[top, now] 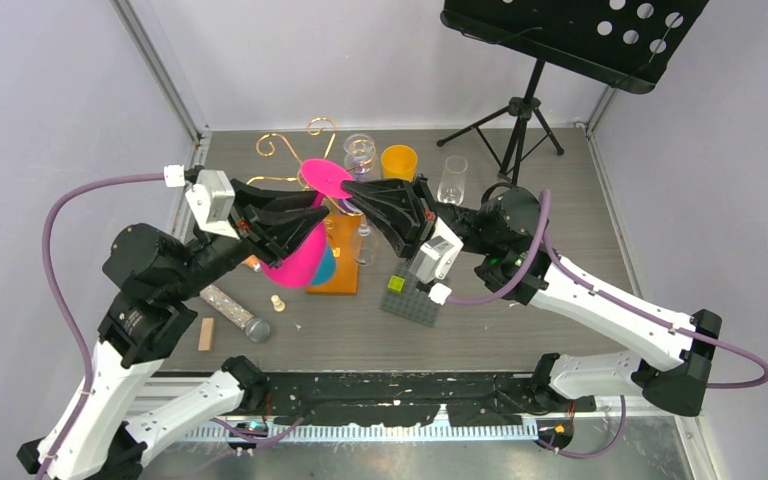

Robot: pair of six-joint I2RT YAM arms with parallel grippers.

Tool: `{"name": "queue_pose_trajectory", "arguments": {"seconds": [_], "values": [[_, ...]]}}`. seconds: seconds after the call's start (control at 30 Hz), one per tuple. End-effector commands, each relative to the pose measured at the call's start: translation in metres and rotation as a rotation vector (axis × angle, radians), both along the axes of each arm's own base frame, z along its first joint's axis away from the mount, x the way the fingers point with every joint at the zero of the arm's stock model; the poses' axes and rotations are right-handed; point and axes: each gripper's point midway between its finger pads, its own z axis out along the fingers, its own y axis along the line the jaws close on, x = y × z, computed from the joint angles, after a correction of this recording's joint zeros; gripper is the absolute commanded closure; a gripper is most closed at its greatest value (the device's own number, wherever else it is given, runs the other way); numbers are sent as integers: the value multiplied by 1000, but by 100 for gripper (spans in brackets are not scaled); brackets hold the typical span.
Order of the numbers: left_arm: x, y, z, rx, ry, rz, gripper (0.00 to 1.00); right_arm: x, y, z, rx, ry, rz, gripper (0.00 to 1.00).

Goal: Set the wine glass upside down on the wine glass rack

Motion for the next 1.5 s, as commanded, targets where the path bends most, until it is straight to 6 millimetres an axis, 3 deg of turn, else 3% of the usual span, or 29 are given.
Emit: {"name": "queue_pose_trajectory", "arguments": {"seconds": [0.0, 0.1, 0.27, 0.5, 0.57, 0.63, 0.73, 0.8, 0.9, 1.03, 1.1, 1.13, 1.2, 1.37, 1.43, 1.47], "values": [[-2, -11, 5, 20, -12, -59, 72, -22, -25, 41, 124, -68, 30, 95], [-1, -16, 2, 41, 0, -81, 74, -23, -26, 41, 126, -71, 30, 95], [0, -22, -2, 62, 11, -101, 100, -22, -28, 41, 131, -72, 18, 95], [1, -21, -7, 87, 17, -93, 100, -15, -34, 44, 164, -71, -27, 95], [4, -18, -10, 99, 22, -73, 100, -14, -35, 45, 172, -68, -36, 88], [6, -13, -10, 108, 20, -41, 100, -13, -35, 44, 170, -68, -38, 75], [11, 2, -6, 94, 7, 26, 100, -11, -34, 42, 167, -63, -46, 57], [14, 17, -2, 76, -10, 89, 100, -7, -34, 39, 164, -44, -60, 52], [19, 40, 2, 59, -31, 184, 100, 11, -35, 39, 163, 68, -116, 49], [24, 71, 2, 55, -45, 323, 100, 46, -34, 40, 136, 372, -173, 49], [26, 84, -5, 71, -37, 387, 100, 62, -30, 34, 100, 499, -175, 49], [28, 90, -10, 81, -35, 418, 100, 75, -26, 21, 63, 558, -196, 49], [33, 100, -25, 92, -16, 472, 100, 89, -26, 23, 60, 659, -191, 49], [33, 119, -45, 86, -4, 565, 100, 106, 0, -6, -123, 912, -104, 50], [33, 126, -52, 85, 3, 600, 100, 122, 18, -28, -201, 1011, -85, 50], [33, 129, -54, 80, 1, 617, 100, 118, 18, -23, -224, 1024, -55, 50]]}}
